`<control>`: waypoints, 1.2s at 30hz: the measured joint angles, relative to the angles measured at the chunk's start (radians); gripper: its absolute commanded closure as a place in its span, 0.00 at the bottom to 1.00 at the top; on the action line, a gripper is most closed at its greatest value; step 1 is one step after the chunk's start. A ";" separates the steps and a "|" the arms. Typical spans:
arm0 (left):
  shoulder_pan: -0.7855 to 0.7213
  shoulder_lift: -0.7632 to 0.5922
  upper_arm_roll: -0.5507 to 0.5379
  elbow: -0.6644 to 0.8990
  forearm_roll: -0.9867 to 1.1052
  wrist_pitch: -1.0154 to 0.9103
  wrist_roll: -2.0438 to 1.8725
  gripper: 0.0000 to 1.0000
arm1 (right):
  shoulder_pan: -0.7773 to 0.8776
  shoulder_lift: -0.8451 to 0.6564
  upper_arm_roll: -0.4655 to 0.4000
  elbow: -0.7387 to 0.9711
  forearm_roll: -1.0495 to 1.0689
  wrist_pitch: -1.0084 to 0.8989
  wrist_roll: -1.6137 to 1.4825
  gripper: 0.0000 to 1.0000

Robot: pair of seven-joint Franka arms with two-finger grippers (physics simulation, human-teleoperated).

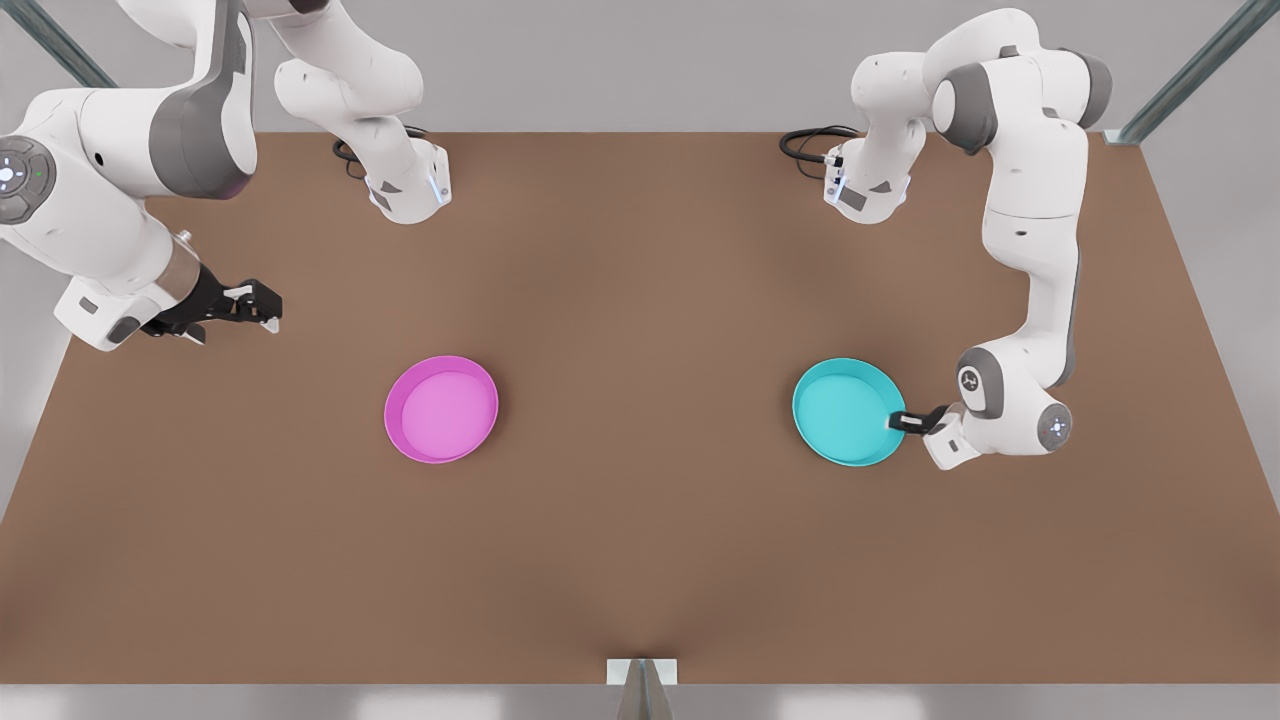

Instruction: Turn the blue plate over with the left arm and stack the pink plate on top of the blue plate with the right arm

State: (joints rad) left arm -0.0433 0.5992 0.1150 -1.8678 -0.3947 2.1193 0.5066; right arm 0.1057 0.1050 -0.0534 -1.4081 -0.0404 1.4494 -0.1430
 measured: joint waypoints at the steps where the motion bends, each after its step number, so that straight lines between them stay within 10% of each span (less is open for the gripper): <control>1: 0.000 0.000 0.000 0.000 0.000 0.002 0.004 0.66 | 0.000 0.001 0.000 0.000 0.000 0.000 0.000 0.00; 25: -0.036 -0.118 0.005 0.051 0.050 -0.006 -0.007 0.79 | -0.023 0.003 -0.001 0.000 -0.001 -0.001 -0.007 0.00; 36: -0.306 -0.195 0.026 0.473 0.378 -0.267 -0.377 0.79 | -0.092 0.021 0.000 0.008 0.007 -0.054 -0.005 0.00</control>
State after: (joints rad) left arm -0.3496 0.4038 0.1415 -1.3943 -0.0162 1.8519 0.1294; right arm 0.0134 0.1264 -0.0538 -1.3999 -0.0332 1.3957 -0.1480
